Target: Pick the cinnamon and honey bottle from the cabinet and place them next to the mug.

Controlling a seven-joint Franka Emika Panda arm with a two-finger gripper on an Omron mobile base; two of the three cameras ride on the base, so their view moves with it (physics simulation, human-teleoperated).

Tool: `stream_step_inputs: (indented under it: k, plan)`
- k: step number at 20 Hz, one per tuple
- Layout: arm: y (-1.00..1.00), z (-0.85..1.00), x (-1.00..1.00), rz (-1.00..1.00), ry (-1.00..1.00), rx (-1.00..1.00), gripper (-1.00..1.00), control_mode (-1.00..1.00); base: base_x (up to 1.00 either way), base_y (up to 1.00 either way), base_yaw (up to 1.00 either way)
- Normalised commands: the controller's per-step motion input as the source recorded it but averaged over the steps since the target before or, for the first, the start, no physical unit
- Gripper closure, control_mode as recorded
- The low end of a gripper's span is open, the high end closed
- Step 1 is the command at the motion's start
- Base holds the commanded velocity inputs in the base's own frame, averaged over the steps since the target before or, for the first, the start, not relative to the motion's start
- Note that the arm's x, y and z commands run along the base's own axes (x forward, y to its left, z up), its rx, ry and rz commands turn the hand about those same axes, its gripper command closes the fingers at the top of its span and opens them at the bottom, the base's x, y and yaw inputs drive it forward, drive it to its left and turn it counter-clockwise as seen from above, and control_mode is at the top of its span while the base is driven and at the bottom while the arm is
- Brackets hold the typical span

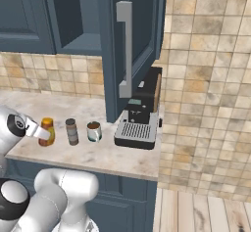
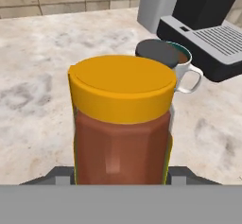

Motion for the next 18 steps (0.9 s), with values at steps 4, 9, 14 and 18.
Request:
stream_step_inputs:
  k: [4, 9, 14, 18]
  plan:
    - [0.27, 0.0, 0.0, 0.0, -0.03, -0.06, 1.0, -1.0, 0.0, 0.0, 0.0]
    - [0.02, 0.0, 0.1, 0.0, 0.0, -0.02, 1.0, -1.0, 0.0, 0.0, 0.0]
    - [0.0, 0.0, 0.27, -0.02, 0.0, 0.0, 1.0, -1.0, 0.0, 0.0, 0.0]
    - [0.0, 0.0, 0.29, -0.01, 0.0, 0.0, 1.0, -1.0, 0.0, 0.0, 0.0]
